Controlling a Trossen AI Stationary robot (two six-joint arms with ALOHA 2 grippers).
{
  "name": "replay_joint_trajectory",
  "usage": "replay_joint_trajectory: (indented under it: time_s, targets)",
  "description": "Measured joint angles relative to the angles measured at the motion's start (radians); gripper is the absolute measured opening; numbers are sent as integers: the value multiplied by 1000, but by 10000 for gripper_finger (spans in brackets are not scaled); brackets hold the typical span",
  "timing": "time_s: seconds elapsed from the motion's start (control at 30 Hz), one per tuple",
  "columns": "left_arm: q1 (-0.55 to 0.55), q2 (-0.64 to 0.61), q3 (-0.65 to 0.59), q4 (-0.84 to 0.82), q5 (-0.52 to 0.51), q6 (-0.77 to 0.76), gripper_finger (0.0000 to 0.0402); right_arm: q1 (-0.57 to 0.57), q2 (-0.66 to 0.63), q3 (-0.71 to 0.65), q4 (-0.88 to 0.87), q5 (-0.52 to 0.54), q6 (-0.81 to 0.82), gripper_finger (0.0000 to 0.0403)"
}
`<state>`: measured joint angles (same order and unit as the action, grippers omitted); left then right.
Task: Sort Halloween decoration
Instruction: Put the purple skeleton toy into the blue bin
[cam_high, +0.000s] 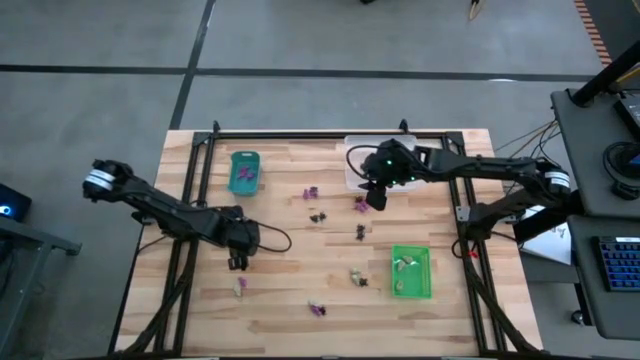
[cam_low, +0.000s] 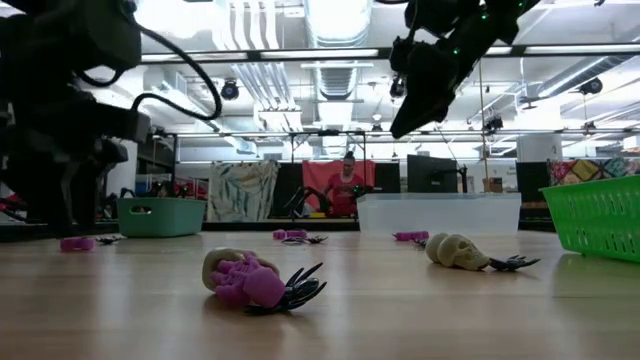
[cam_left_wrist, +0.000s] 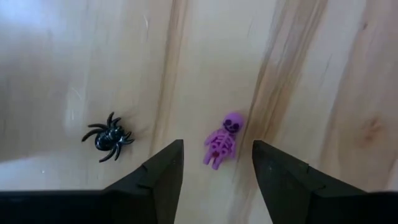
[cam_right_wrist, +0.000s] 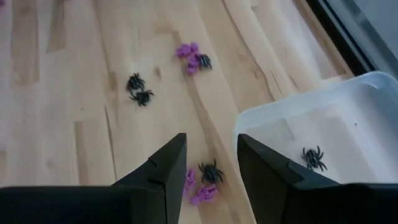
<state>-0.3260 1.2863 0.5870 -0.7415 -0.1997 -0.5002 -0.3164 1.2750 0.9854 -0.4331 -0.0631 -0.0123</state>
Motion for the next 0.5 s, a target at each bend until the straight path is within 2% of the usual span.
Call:
replay_joint_trajectory:
  time_s: [0.27,0.5]
  targets:
    - [0,59,-5,8,0,22,172,3,-2,-6,5,3,5,136]
    - [-1,100,-7,26,4,46,133,5,-2,-7,4,3,5,134]
